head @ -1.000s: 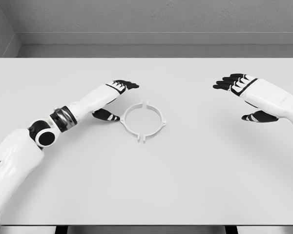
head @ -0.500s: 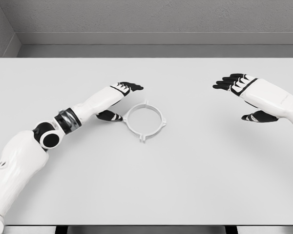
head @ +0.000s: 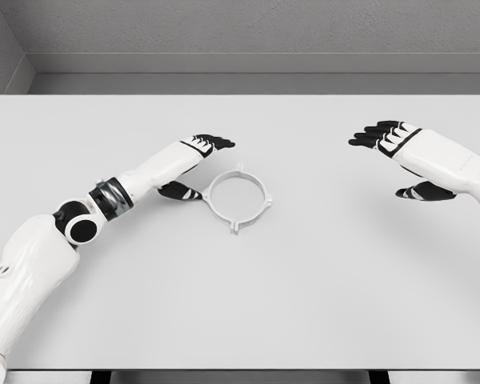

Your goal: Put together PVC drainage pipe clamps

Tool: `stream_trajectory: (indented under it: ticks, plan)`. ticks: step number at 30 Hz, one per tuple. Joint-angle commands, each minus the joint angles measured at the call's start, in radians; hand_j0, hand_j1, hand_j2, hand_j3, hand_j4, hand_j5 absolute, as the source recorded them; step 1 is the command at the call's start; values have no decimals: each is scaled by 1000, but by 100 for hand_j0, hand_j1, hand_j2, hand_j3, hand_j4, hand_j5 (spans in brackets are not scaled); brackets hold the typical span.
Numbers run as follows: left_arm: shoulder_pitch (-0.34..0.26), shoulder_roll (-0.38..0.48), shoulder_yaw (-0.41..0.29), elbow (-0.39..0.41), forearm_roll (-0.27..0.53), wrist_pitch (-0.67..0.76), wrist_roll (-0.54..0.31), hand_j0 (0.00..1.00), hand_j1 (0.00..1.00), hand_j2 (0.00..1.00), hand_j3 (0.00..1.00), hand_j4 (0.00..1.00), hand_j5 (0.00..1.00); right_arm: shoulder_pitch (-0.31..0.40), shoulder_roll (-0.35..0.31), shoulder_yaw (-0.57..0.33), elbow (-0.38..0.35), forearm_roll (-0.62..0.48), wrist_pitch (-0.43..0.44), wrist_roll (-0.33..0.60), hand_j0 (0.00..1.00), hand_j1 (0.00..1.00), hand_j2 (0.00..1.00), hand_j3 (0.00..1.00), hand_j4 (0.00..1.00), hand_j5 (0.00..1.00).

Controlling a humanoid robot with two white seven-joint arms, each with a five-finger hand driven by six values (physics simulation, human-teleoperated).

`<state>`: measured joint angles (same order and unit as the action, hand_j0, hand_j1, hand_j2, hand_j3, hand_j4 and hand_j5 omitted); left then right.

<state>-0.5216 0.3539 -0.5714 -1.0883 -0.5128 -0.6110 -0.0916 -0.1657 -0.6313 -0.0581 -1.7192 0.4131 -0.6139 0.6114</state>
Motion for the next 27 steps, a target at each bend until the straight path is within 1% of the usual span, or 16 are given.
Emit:
stream_trajectory:
  ticks: [1,14,17,18,20,22,23,25,27]
  plan:
    - [0,0,1,-1,8,0,0,100,100,100,100,100,100,0,-1,0,0,-7,3,-1,100,100,100,100,100,100]
    - [0,0,1,-4,11,0,0,100,100,100,100,100,100,0,-1,0,-2,-7,3,-1,100,100,100,100,100,100]
    - [-12,14,7,2,16,0,0,100,100,100,100,100,100,0,-1,0,-2,-7,3,-1,100,100,100,100,100,100]
    - [-15,43,7,2,16,0,0,100,100,100,100,100,100,2,-1,0,-2,-7,3,-1,100,100,100,100,100,100]
    - [-41,108,8,2,17,0,0,100,100,100,100,100,100,2,-1,0,-3,-8,3,-1,100,100,100,100,100,100]
    - [-57,207,39,1,37,0,1,100,100,100,100,100,100,2,-1,0,-2,-7,3,-1,100,100,100,100,100,100]
    - [-57,301,64,1,62,0,1,100,100,100,100,100,100,2,-1,0,-2,-7,3,-1,100,100,100,100,100,100]
    - [-55,430,88,10,62,0,1,100,100,100,100,100,100,2,-1,0,0,-7,3,-1,100,100,100,100,100,100]
    - [-57,471,90,13,63,0,1,100,100,100,100,100,100,2,-1,0,0,-7,3,-1,100,100,100,100,100,100]
